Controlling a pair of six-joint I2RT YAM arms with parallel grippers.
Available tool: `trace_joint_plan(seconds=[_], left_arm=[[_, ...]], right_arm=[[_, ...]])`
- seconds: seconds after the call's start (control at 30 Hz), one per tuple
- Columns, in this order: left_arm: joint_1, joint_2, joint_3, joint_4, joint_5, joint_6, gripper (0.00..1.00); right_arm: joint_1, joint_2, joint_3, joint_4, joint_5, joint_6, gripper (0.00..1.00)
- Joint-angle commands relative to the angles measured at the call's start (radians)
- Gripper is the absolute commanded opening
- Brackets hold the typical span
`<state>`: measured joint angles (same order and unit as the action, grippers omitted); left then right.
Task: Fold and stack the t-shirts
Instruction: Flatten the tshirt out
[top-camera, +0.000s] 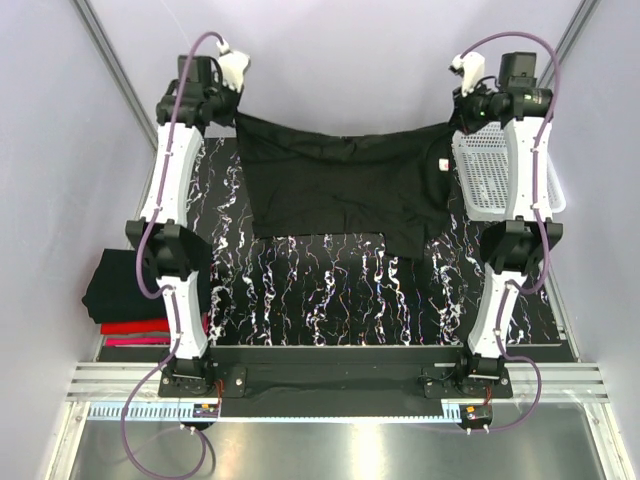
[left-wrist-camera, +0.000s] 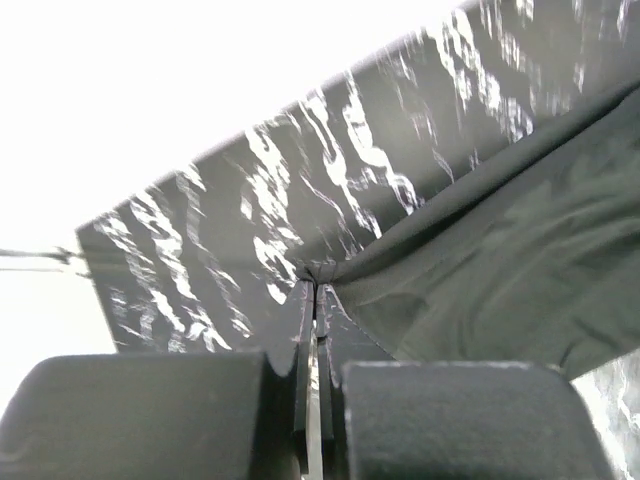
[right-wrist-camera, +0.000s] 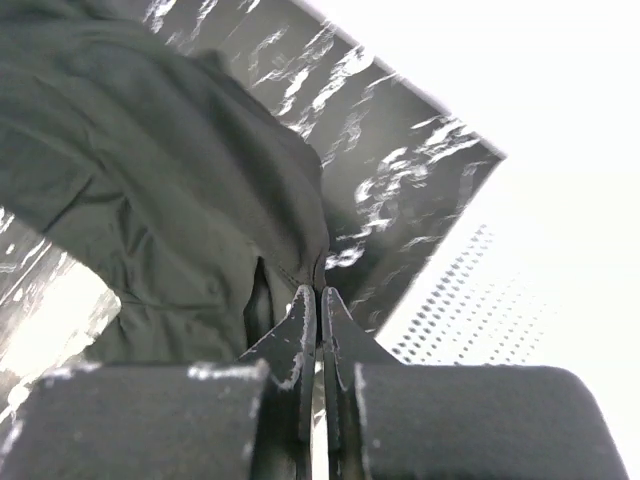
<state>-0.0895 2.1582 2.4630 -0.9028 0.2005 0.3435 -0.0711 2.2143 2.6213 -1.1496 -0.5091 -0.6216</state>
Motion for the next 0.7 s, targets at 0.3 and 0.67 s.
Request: trace_joint_plan(seconds=[0.3,0.67], left_arm=[[0.004,-0.337,-0.204,0.242,0.023,-0.026,0.00],[-0.009,-0.614,-1.099,0.094,0.211,0.089,0.00]], right_arm=[[-0.026,-0.367,-0.323,0.134,-0.067,-0.072,0.00],[0.065,-0.490,-1.040,-0.117,-0.126,-0.362,0.36]])
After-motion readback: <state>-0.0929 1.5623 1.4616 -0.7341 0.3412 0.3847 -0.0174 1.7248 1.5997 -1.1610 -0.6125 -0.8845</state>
